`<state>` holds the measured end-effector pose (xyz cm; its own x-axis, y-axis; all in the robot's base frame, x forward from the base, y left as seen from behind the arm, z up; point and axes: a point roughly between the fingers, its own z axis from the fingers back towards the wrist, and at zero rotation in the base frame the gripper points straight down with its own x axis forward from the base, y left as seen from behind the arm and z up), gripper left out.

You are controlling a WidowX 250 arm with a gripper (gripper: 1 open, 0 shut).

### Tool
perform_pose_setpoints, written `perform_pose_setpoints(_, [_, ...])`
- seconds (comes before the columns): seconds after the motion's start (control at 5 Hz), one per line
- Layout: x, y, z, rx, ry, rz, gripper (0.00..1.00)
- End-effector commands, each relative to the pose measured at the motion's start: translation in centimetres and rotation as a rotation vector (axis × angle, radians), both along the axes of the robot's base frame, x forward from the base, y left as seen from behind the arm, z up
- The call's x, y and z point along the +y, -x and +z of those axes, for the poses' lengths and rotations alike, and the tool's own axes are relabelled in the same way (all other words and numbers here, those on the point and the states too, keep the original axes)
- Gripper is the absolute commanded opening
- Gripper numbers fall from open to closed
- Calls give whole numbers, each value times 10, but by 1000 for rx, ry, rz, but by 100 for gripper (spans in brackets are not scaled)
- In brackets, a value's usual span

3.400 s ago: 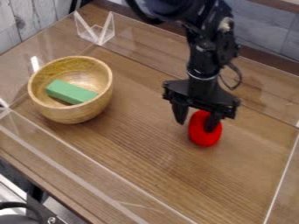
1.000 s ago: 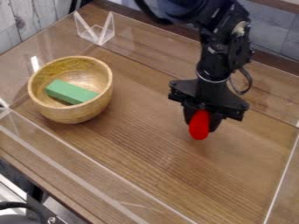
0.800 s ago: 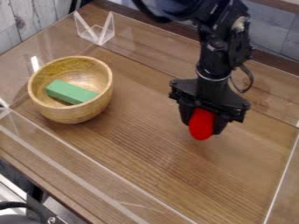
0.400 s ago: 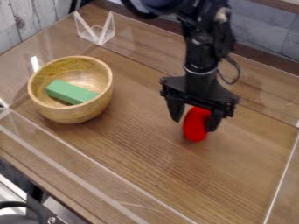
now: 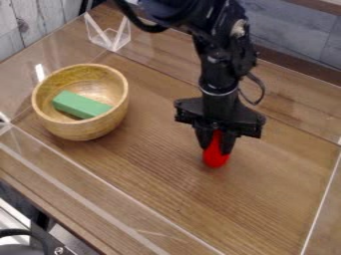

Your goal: Move the red fruit to the right

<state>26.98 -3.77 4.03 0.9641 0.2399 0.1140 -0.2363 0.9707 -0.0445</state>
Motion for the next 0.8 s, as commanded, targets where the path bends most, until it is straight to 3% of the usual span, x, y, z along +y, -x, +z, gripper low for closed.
perform_pose_setpoints(0.0, [4, 4, 22, -56, 21, 44, 0])
perform_pose_setpoints(0.2, [3, 13, 35, -66, 38, 67, 0])
perform_pose_setpoints(0.6, [-14, 13, 39, -64, 60, -54, 0])
